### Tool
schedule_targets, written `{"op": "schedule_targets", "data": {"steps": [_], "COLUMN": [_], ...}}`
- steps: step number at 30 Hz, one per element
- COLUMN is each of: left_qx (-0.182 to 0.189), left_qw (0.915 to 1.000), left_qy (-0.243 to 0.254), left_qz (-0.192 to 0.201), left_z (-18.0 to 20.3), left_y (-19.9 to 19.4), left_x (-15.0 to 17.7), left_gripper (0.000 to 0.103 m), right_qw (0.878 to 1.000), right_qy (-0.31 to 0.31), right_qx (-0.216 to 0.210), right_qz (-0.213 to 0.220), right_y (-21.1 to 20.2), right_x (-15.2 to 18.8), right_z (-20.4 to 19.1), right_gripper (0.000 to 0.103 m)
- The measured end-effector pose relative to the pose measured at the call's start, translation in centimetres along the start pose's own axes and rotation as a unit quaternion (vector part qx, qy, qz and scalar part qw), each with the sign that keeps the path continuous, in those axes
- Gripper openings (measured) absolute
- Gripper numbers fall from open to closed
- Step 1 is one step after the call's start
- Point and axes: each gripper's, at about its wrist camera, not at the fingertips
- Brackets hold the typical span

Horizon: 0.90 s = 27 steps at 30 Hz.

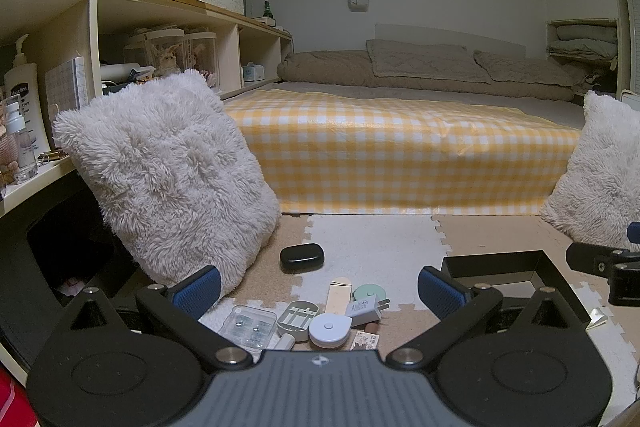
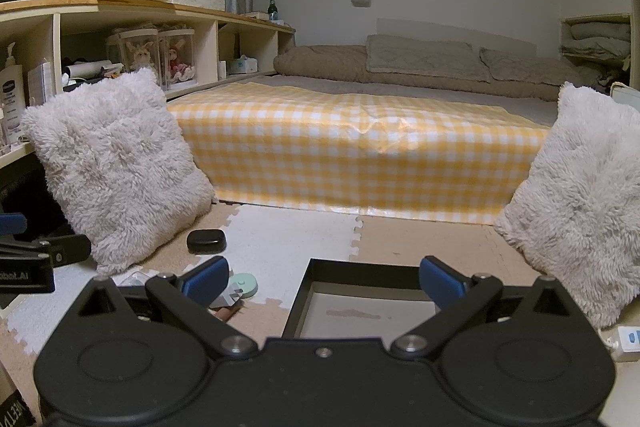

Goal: Organize rigid objects

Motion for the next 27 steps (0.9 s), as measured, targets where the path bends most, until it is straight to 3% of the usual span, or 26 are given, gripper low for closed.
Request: {"op": "schedule_targets", "data": {"steps": [15,20,27], "left_qx": [0.001,0.000,0.015], "left_qw": [1.0000,0.9999,0.9996], "left_qy": [-0.004,-0.010,-0.023], "left_qz": [0.004,0.007,0.010], "left_z": [0.1,0.0,-0.4], "left_y": [-0.1,0.1,0.7], "left_x": [-0.2,-0.5,-1.0], "left_gripper": [0.103,0.103,0.103], "right_qw": [1.000,0.998,0.995], "right_qy": [0.006,-0.002,-0.028], "right_qx": [0.007,0.032,0.086], "right_qz": [0.026,0.051,0.049], "right_y": [-1.4,-1.4,1.2], "right_x": [-0.8,-1.4,-2.4], "right_z": [1.0,1.8,3.9], "right_gripper": [0.103,0.103,0.103]}}
Point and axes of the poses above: each gripper's, at about its wrist camera, not at the fingertips, and y roughly the way its jaws point, z to its right, x to its underside, and after that the axes turned 5 degrees about z, right-handed
